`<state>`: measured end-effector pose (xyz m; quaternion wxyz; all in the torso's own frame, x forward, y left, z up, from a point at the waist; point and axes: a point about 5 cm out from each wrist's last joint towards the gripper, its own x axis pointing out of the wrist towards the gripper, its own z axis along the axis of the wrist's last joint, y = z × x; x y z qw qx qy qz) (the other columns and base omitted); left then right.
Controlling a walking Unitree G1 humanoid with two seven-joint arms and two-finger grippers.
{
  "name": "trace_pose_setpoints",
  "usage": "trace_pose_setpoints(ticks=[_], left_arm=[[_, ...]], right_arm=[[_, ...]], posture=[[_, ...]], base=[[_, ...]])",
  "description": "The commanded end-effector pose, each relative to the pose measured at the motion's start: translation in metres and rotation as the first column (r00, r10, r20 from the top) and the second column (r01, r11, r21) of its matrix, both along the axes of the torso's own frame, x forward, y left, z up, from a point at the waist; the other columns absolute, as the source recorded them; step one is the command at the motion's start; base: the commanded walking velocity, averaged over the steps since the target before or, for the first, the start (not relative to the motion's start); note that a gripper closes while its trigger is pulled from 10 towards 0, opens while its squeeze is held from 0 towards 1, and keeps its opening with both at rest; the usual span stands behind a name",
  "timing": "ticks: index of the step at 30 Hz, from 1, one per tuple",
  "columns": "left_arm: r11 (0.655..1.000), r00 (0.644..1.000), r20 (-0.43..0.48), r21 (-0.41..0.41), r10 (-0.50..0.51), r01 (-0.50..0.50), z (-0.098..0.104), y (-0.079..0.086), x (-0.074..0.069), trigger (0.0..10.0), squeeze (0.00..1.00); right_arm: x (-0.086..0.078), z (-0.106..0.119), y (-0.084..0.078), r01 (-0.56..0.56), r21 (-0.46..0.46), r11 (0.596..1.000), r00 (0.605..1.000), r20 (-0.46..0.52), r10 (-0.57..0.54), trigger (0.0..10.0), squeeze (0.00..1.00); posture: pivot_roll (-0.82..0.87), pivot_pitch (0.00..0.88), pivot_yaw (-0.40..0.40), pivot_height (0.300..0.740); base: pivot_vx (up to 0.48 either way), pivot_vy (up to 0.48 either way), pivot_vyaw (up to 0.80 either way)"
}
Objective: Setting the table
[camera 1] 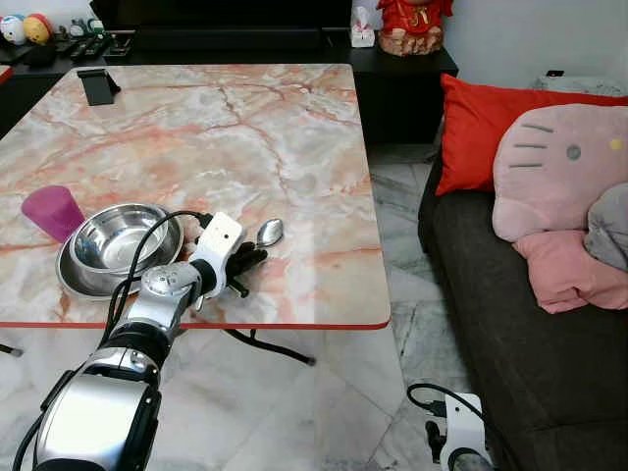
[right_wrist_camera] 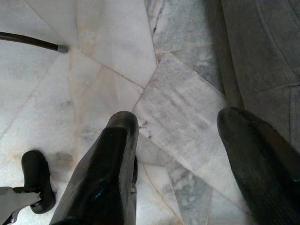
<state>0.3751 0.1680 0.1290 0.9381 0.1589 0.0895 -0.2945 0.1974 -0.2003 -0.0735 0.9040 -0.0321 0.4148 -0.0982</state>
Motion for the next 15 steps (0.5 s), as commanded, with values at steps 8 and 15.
trace_pose_setpoints(ticks=[8,15], left_arm=[[0.998,0.999,-0.017,-0.046,0.034,-0.035,-0.0004,0.0004,0.0011,10.0,0.00],[0.999,1.000,-0.017,-0.032,0.019,-0.020,0.0002,0.0020,0.0003,10.0,0.00]], right_arm=[[-0.0055,-0.0029,0.0004,0.002,0.001,1.000,1.000,-0.014,-0.002,10.0,0.00],[-0.0046,-0.0027,0.0014,0.000,0.002,1.000,1.000,-0.013,0.000,10.0,0.00]], posture=[[0.02,0.104,0.014,0.740],[0.02,0.101,0.015,0.740]], base=[[0.000,0.000,0.00],[0.000,0.000,0.00]])
